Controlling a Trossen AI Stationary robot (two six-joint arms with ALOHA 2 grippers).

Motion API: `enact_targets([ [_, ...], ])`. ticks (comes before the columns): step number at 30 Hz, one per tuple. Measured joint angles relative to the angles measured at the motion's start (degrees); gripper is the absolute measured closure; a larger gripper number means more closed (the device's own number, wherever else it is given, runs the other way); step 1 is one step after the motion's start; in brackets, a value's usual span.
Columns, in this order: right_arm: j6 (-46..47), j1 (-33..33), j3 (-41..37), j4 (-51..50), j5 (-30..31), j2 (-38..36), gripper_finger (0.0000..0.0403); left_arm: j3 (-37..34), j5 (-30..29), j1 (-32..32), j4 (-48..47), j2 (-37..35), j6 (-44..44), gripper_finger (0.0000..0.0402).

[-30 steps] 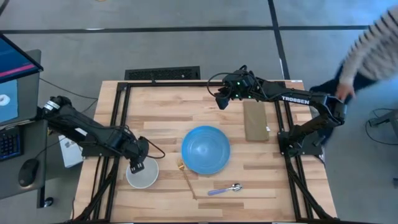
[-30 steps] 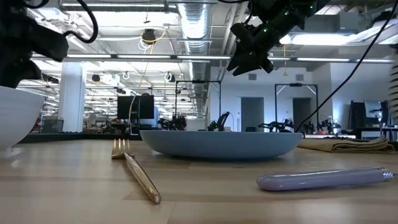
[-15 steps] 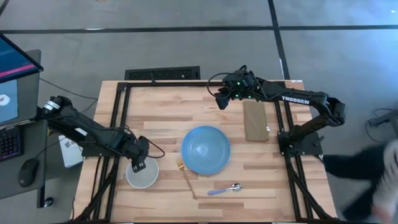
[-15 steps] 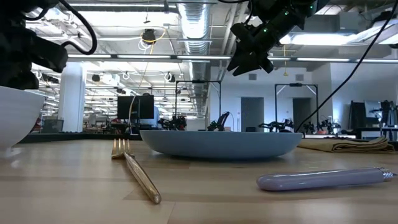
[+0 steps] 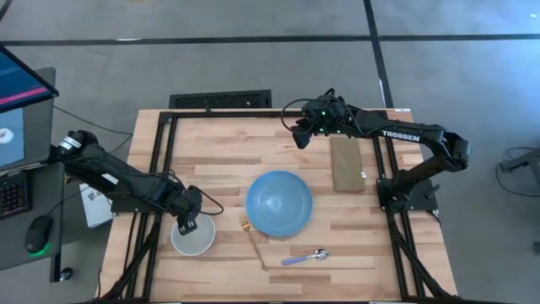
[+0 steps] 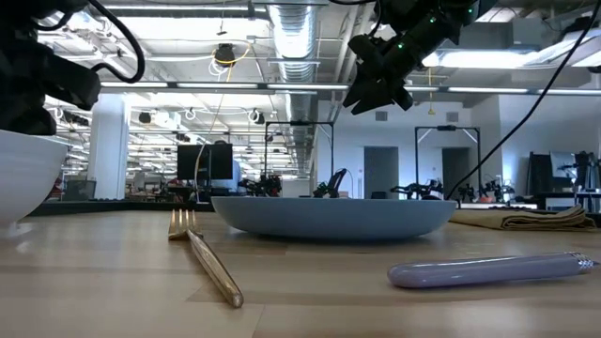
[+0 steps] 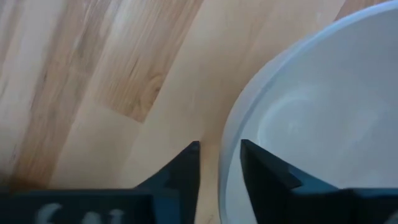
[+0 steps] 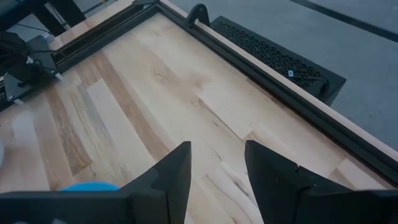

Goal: Set table place
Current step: Stack the white bowl on the blue plate

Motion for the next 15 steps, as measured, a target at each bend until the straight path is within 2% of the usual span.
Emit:
enact_targets([
  [8,-0.02,0.0,0.0,0.0,0.0,0.0,0.0229,0.02,0.21,0.0,-0.02,0.0,-0.32,0.0393],
  [15,-0.02,0.0,0.0,0.0,0.0,0.0,0.0232,0.04,1.58,0.0,0.56,0.0,-3.03,0.0399],
])
